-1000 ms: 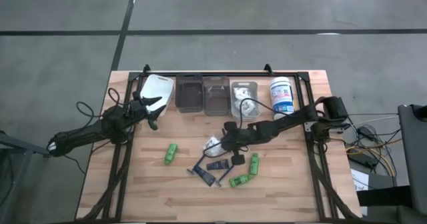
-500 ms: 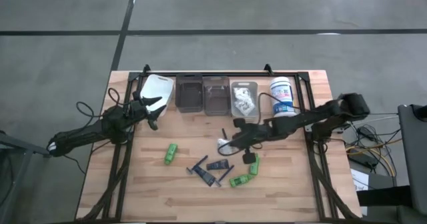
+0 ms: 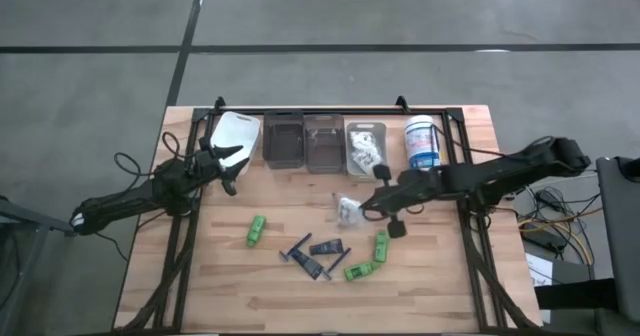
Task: Pick & Place Travel size toiletries
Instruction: Put the cotton pack into the grey bin
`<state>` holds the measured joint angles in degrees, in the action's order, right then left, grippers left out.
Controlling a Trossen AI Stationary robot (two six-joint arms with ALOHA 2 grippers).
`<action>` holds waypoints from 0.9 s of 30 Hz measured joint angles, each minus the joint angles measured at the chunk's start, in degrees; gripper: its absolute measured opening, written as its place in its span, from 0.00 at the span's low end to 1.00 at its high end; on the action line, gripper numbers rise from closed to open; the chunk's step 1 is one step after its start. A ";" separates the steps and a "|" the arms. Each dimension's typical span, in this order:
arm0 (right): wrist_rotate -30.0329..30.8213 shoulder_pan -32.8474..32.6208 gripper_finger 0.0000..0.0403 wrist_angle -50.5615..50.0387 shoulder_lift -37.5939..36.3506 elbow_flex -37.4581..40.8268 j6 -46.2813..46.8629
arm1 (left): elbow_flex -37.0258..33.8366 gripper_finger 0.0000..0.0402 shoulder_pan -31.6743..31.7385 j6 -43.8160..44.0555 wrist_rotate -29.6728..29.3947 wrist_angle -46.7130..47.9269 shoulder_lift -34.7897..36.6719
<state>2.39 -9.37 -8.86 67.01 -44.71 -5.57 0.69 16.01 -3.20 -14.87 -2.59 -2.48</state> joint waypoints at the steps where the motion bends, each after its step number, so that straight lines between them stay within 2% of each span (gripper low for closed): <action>1: 0.00 0.00 0.02 -0.04 -1.01 0.00 -0.35 | 0.00 0.51 0.00 0.00 0.00 0.00 0.00; 11: 0.20 5.45 0.02 0.36 -6.12 0.00 -2.58 | 0.00 0.51 0.00 0.02 0.00 0.00 -0.02; 27: 0.66 22.57 0.02 -3.60 -7.69 2.75 -7.50 | 0.00 0.51 0.00 0.02 0.00 0.00 -0.02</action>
<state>3.05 13.20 -12.46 59.33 -41.96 -13.07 0.69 16.01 -3.18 -14.87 -2.59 -2.50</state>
